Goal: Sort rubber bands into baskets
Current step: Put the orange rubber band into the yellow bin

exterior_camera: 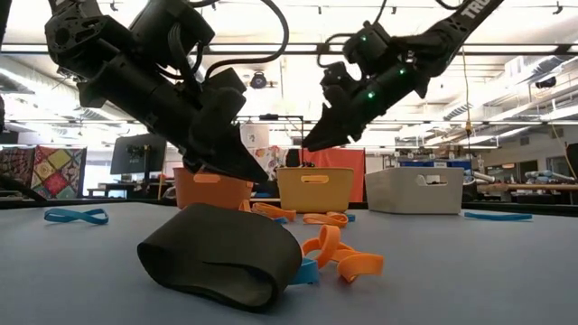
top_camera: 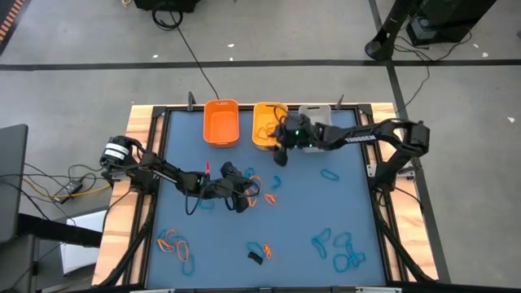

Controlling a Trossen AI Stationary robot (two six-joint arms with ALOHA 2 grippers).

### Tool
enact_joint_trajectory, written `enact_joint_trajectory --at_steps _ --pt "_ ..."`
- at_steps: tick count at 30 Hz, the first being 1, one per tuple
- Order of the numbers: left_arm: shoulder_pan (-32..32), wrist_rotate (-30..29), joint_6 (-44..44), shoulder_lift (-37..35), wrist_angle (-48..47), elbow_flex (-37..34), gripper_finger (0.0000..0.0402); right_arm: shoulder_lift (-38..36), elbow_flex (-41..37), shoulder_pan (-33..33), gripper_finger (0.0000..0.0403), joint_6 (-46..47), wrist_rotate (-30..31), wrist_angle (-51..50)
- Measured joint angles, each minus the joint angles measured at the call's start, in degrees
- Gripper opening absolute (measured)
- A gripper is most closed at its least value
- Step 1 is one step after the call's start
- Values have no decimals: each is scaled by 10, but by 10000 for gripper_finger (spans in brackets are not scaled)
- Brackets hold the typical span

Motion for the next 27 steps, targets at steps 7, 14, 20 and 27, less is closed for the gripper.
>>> enact_joint_trajectory --at_steps 7,14,20,27 --pt "0 3 -3 0 -6 0 24 0 0 106 203 31 12 -18" --pt "0 4 -5 0 -6 0 24 0 -42 203 190 111 34 -17" --pt "0 4 -5 0 -6 0 24 0 -90 268 189 107 44 26" --pt "0 4 -20 0 -3 0 24 55 -112 288 189 109 75 116"
